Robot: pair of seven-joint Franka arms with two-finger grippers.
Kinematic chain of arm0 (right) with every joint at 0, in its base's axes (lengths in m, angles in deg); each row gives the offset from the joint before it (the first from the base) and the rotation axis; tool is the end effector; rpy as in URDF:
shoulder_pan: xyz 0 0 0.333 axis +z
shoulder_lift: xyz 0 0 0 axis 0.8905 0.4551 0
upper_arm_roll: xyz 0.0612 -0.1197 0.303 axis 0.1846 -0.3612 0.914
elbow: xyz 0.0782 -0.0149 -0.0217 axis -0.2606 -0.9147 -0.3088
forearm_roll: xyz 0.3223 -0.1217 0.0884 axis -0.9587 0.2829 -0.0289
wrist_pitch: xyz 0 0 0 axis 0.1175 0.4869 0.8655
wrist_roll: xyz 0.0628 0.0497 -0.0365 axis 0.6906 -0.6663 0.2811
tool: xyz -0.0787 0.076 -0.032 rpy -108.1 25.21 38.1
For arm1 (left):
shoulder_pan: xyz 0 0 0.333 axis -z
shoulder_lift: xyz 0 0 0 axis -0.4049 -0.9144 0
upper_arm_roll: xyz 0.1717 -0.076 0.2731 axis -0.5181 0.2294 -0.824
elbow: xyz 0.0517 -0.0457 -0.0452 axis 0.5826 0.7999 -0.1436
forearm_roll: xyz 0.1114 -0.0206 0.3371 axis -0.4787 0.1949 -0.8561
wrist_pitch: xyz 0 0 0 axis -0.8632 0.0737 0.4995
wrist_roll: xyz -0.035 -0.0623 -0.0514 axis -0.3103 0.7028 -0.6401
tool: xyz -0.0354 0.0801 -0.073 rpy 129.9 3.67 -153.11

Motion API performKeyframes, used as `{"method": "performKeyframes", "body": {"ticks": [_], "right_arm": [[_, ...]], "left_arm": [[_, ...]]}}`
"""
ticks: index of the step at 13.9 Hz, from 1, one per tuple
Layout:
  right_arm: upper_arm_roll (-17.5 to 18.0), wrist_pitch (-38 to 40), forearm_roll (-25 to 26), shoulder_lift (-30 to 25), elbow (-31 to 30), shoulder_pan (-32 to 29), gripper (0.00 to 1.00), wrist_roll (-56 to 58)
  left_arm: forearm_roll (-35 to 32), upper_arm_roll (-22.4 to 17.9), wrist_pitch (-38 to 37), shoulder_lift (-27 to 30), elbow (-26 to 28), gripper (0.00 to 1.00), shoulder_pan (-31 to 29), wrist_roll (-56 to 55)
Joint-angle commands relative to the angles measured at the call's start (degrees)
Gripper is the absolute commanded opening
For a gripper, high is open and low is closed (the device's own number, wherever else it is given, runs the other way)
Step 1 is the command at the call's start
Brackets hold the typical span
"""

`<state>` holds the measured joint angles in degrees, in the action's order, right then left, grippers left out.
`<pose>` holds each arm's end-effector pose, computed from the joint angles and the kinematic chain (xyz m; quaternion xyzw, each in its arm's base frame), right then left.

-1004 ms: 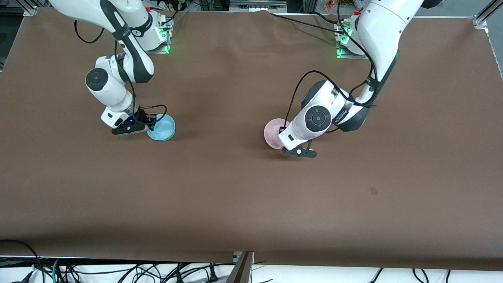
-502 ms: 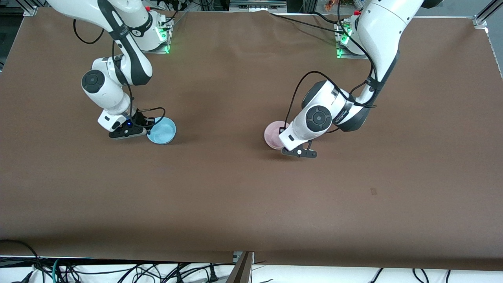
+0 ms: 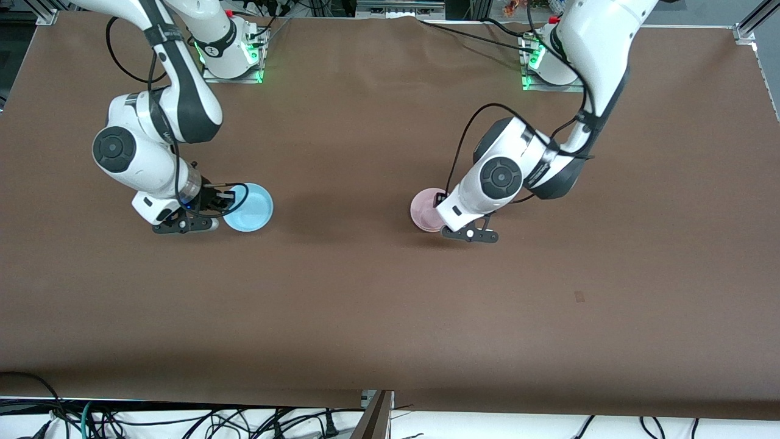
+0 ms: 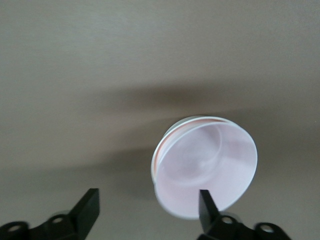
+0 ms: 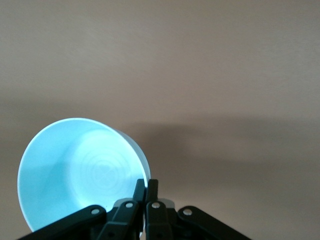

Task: Stack pink and blue bowls on white bowl
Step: 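Release the pink bowl with the left gripper while the right gripper grasps the blue bowl, then carry the blue bowl over the stack while the left gripper withdraws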

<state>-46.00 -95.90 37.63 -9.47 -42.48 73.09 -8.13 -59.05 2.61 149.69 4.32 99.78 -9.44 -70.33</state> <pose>0.5497 0.1360 0.3617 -0.9989 -0.0182 0.0281 0.0330 0.5493 -0.3121 0.3235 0.9933 -0.0397 -0.1048 0.0287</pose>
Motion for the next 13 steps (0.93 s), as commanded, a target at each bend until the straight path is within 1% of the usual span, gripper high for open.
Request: {"method": "performKeyframes", "body": {"ticks": [1,2,4,5,6,8,9,11,13], "right_arm": [[-0.2,1.5,-3.2,3.7,5.3,3.9,0.0,-6.5],[-0.2,1.9,-4.8,4.0,6.0,5.4,0.0,-8.5],[-0.2,2.0,-8.5,5.4,7.6,8.5,0.0,-13.2],[-0.2,1.9,-10.7,7.1,9.8,10.5,0.0,-17.2],[-0.2,2.0,-11.8,9.4,12.9,13.0,0.0,-21.1],[-0.2,2.0,-11.9,13.8,18.5,17.4,0.0,-28.6],[-0.2,1.9,-12.0,15.3,20.5,18.7,0.0,-31.3],[-0.2,1.6,-12.2,17.5,23.9,21.9,0.0,-36.9],[-0.2,1.4,-12.2,19.3,25.9,25.0,0.0,-40.4]], "left_arm": [[-1.1,-0.3,-7.4,6.8,-0.2,1.0,-3.3,-0.2],[-1.3,-0.5,-9.5,8.2,-0.9,1.0,-4.5,-0.2],[-5.7,-0.3,-12.8,10.9,-2.3,1.0,-7.5,-0.2],[-7.4,-0.3,-13.9,11.7,-2.8,1.0,-8.4,-0.2],[-8.5,-0.5,-14.5,12.5,-3.4,1.0,-9.7,-0.2],[-9.0,-0.3,-15.6,13.6,-5.9,1.0,-14.0,-0.1],[-9.0,-0.3,-17.4,13.7,-8.3,1.0,-15.1,0.7],[-9.0,-0.5,-23.2,13.8,-13.4,1.0,-18.2,6.0],[-8.0,0.1,-28.3,13.9,-17.4,1.0,-21.0,10.3]]}}
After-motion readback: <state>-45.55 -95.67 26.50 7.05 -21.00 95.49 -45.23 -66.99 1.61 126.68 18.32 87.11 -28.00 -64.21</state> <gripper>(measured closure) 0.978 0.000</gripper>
